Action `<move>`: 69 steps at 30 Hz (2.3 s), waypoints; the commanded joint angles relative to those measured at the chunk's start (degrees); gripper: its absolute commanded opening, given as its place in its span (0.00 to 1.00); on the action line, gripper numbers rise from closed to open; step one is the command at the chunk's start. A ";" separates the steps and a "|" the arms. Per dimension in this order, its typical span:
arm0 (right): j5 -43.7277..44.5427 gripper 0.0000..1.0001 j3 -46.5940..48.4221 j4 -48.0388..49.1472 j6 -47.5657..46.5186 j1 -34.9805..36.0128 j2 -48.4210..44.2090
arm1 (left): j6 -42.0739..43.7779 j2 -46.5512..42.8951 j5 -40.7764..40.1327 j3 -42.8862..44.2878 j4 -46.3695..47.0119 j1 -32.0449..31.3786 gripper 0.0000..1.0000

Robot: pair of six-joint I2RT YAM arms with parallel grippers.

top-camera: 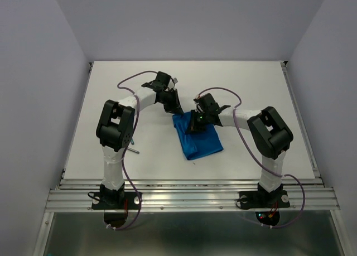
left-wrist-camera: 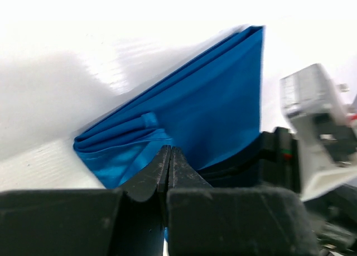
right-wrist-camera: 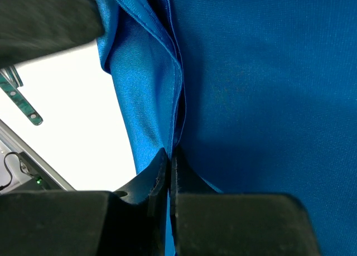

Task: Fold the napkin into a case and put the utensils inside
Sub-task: Smooth out the 2/3-rectangle-folded napkin at the center of the board.

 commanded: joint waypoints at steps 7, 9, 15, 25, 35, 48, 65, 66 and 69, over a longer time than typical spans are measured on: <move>0.53 0.01 -1.15 1.76 -0.83 0.30 -0.63 | 0.21 2.21 3.39 8.20 0.03 -0.36 0.06; 0.61 0.01 -1.15 1.76 -0.83 0.30 -0.63 | 0.12 3.88 3.91 9.51 0.03 -0.36 0.06; 0.70 0.01 -1.06 1.59 -0.75 0.30 -0.98 | 1.17 8.10 4.18 11.72 -1.46 -0.36 0.06; 2.55 0.01 -0.98 1.50 -0.22 0.30 -2.30 | 2.93 10.04 2.25 11.28 -3.22 -0.36 0.06; 4.04 0.01 -1.07 0.80 -1.36 -0.23 -4.59 | 3.20 8.81 4.70 11.54 -2.78 -0.27 0.06; 4.04 0.01 -1.85 0.79 -1.01 -0.23 -4.06 | -0.40 -7.79 -5.98 1.99 -2.24 2.44 0.07; 4.04 0.01 -1.42 1.06 -0.57 -0.23 -3.53 | -0.32 -7.54 -14.89 -13.07 -0.14 2.54 0.01; 4.04 0.01 -1.42 1.06 -0.48 -0.23 -3.53 | -0.32 -7.28 -14.80 -12.89 -0.23 2.19 0.01; 4.04 0.01 -1.50 1.32 -0.31 -0.23 -3.36 | -0.40 -6.66 -14.28 -12.10 0.21 0.87 0.01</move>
